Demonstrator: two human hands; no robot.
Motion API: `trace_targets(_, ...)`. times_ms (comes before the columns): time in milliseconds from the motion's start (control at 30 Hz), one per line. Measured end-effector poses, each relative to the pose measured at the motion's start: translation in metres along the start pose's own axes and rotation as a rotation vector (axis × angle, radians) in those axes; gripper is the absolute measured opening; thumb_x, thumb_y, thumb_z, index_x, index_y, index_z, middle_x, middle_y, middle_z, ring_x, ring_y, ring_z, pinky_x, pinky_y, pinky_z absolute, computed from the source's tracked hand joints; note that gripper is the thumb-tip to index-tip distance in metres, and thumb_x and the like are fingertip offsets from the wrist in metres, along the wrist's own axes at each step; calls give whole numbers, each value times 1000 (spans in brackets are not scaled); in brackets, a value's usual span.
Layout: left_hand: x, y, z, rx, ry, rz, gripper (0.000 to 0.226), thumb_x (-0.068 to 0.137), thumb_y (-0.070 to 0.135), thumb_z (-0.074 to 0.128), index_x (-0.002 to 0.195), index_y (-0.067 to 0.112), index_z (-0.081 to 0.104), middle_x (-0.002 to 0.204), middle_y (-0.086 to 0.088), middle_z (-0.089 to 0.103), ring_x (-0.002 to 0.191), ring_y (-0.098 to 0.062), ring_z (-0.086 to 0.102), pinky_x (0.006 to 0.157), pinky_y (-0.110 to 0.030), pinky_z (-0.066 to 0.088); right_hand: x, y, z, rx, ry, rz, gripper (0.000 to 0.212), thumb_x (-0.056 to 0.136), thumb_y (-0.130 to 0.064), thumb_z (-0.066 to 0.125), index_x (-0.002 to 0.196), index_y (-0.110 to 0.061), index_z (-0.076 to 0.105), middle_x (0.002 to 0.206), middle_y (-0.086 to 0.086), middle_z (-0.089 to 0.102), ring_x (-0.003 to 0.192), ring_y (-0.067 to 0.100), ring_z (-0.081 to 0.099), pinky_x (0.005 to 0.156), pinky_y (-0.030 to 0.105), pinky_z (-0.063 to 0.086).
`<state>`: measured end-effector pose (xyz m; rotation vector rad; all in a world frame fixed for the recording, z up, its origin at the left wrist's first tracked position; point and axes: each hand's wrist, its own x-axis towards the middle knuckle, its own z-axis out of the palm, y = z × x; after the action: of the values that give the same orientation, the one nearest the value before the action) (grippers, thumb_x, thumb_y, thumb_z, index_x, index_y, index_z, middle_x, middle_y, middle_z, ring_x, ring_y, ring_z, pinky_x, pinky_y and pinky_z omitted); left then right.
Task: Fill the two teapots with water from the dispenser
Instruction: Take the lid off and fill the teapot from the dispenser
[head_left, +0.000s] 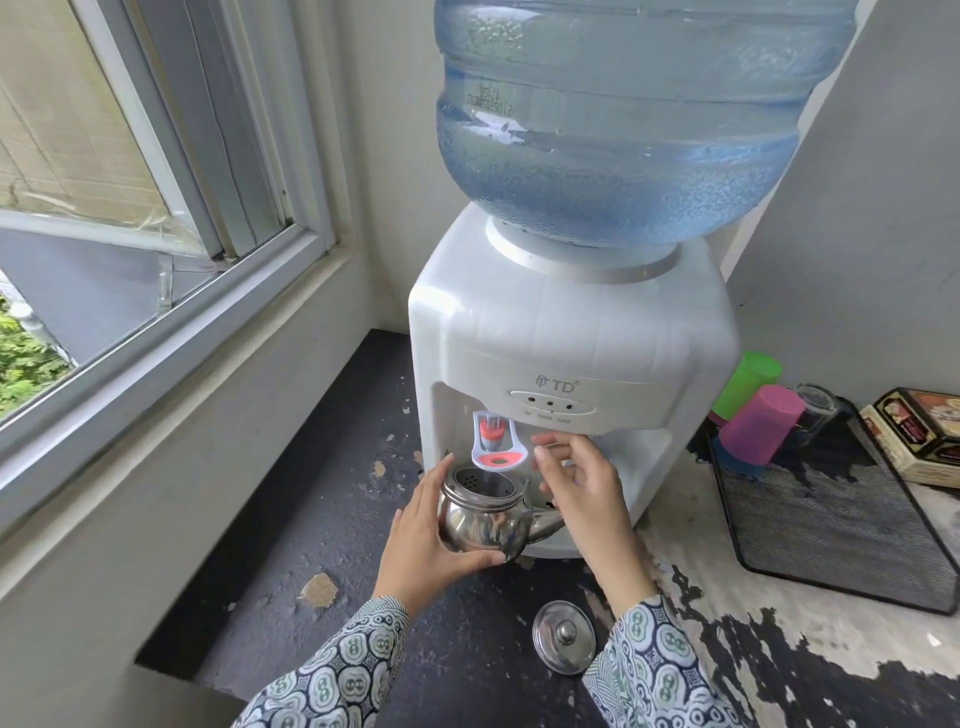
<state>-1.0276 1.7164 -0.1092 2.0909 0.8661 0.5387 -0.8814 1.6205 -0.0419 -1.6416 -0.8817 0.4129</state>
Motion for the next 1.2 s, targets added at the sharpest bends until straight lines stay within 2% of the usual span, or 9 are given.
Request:
trace_targets(100,0,0,2,-26,9,-23,113,42,70,75,129,62,3,140,27,27,126,2,31,110,-48,30,-5,1,1,-26,24,-100,19,86,-24,56,96,-39,61,95,-29,63,83,9,63,70,21,50)
trace_targets(167,0,-1,3,-50,21,-34,115,41,69,76,133,57,8,143,21,32,129,-2,34,109,-48,32,-8,1,1,-25,19,-157,27,87,-13,58,98,-37,63,101,-24,65,85,8,64,71,21,50)
trace_targets(233,0,-2,4,-56,23,-38,116,41,68,77,135,54,10,144,19,34,130,-4,35,108,-49,33,-11,-1,1,-60,-8,-216,34,86,-7,58,97,-39,64,102,-25,65,83,5,63,69,13,47)
trace_targets(300,0,-3,6,-61,24,-40,116,41,68,78,134,54,10,144,18,34,130,-4,35,108,-49,33,-12,-4,2,-100,-38,-253,33,84,-10,58,98,-39,64,99,-28,64,81,3,62,65,6,43)
trace_targets(433,1,-4,7,-77,27,-42,117,41,67,79,135,53,11,144,18,33,130,-3,35,109,-48,32,-10,-4,1,-191,-42,-294,27,82,-8,65,100,-27,66,94,-12,66,78,6,60,62,5,39)
trace_targets(567,1,-5,7,-89,22,-47,117,40,66,80,136,51,13,143,18,35,130,-4,36,109,-47,33,-8,-5,0,-196,-47,-305,20,80,-9,67,97,-19,68,93,-6,68,83,2,60,63,4,40)
trace_targets(867,0,-5,5,-79,19,-42,118,41,67,78,137,49,12,144,17,34,129,-5,36,109,-49,32,-6,-8,1,-90,-63,-294,24,75,-31,65,94,-18,68,90,-5,69,85,3,63,68,7,45)
trace_targets(1033,0,-8,6,-94,17,-47,117,40,69,78,134,54,11,144,18,34,130,-6,37,109,-49,32,-7,-6,2,-99,-63,-290,19,76,-27,67,93,-18,68,90,-7,68,85,3,63,71,10,46)
trace_targets(1200,1,-9,7,-135,16,-59,119,38,68,80,136,51,14,143,19,36,130,-5,38,109,-50,32,-8,-6,5,-114,-59,-285,13,78,-17,70,91,-18,69,87,-5,68,82,4,64,70,11,47)
